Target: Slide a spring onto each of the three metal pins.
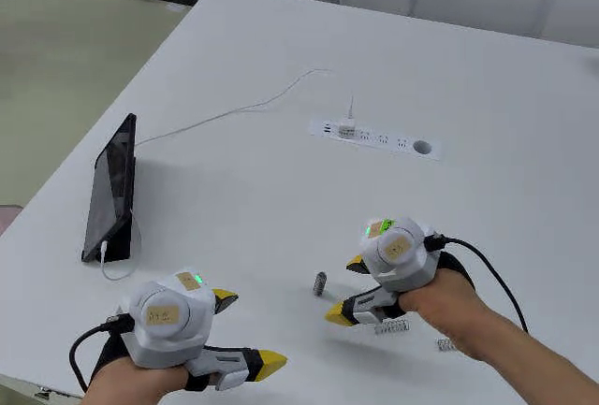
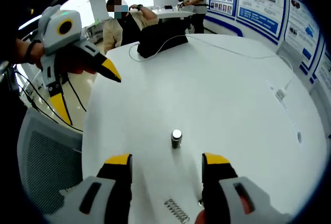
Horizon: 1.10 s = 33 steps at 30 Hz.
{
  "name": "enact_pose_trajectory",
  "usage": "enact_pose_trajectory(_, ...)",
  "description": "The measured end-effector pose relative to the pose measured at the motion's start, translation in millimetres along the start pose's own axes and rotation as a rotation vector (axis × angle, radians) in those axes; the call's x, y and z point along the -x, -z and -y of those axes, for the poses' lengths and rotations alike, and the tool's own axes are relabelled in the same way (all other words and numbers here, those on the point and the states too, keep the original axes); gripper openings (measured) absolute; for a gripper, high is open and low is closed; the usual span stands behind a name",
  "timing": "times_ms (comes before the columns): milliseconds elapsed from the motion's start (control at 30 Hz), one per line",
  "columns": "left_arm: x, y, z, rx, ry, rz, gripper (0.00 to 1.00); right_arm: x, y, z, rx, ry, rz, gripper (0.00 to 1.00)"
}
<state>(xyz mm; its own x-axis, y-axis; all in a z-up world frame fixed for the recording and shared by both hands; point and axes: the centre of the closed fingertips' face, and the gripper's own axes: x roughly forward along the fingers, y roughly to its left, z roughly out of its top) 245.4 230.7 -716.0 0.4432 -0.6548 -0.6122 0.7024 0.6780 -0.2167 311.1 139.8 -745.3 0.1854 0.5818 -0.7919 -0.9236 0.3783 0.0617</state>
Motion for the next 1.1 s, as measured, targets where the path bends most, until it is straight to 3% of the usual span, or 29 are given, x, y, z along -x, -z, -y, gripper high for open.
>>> enact_pose_trajectory(400,0.4,1.6,6.4,0.037,-0.001,0.01,0.7,17.8,10.1,-7.8,-0.096,0.04,0.062,0.66)
enact_pose_trajectory(667,0.2,3.9,10.2,0.047,-0.002,0.002,0.69,35.1,20.2,-9.1,-0.198,0.081,0.123,0.7)
enact_pose_trajectory(1100,-12.1,-5.3,20.1,0.037,0.019,0.0,0.7,62.0,42.8,-10.3,-0.306,0.138,0.192,0.73)
